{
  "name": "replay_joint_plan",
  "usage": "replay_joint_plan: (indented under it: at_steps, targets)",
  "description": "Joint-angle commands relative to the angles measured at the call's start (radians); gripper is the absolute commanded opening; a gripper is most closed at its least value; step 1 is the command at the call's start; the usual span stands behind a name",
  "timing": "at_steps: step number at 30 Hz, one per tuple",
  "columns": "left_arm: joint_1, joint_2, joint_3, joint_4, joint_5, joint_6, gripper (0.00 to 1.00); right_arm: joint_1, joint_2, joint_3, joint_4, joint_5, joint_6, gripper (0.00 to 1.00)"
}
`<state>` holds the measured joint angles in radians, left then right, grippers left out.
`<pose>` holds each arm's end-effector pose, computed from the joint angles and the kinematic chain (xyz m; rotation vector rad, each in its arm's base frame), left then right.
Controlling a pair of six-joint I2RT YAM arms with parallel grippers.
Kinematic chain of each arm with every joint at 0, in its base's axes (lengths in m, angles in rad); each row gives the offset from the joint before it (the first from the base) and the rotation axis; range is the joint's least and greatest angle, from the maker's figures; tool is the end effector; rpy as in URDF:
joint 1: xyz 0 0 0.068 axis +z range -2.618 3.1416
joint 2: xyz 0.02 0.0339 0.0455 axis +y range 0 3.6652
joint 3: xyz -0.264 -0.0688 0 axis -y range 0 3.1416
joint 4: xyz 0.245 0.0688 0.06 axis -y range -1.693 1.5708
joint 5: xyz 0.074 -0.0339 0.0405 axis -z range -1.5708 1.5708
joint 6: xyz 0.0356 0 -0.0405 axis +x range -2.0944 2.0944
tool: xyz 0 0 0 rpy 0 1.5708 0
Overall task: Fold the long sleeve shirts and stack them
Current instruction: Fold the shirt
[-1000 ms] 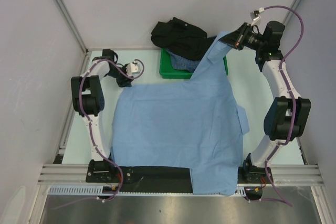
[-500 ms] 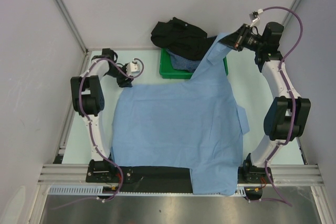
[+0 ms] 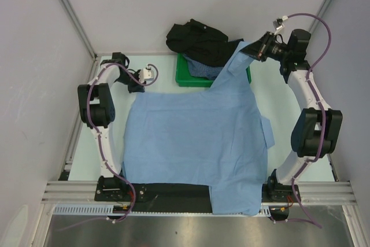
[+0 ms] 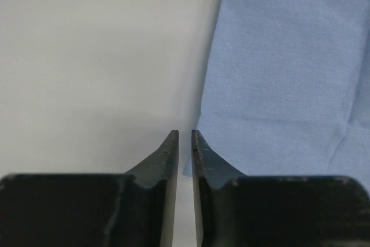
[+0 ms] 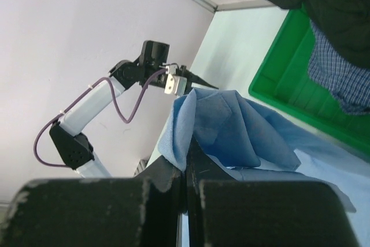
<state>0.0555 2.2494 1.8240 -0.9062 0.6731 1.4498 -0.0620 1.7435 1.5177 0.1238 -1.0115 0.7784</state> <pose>0.4583 0.0032 0.1736 1.6721 1.8343 -0.4295 0.4111 0.0047 0.3677 -0.0789 1.8154 1.3574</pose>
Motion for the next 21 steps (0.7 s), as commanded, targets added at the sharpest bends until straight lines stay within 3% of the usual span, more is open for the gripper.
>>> replay_joint_plan:
  at_steps: [1, 6, 9, 13, 16, 21]
  targets:
    - [-0.003, -0.04, 0.017, -0.022, 0.022, 0.018, 0.15, 0.004, -0.139, -0.056, 0.017, -0.029, 0.044, 0.0]
    - [-0.003, -0.105, -0.046, -0.034, 0.011, 0.034, 0.01, -0.009, -0.254, -0.18, -0.009, -0.027, 0.038, 0.0]
    - [-0.003, -0.128, -0.063, -0.039, 0.01, 0.035, 0.01, -0.015, -0.297, -0.229, -0.038, -0.022, 0.007, 0.0]
    - [-0.011, -0.117, -0.054, -0.039, 0.005, 0.034, 0.44, -0.016, -0.303, -0.249, -0.052, -0.027, -0.001, 0.0]
    - [-0.023, -0.076, -0.028, -0.039, -0.013, 0.032, 0.48, -0.022, -0.305, -0.248, -0.059, -0.032, -0.004, 0.0]
    - [-0.032, -0.016, 0.0, -0.039, -0.027, 0.046, 0.47, -0.035, -0.311, -0.251, -0.073, -0.041, 0.004, 0.0]
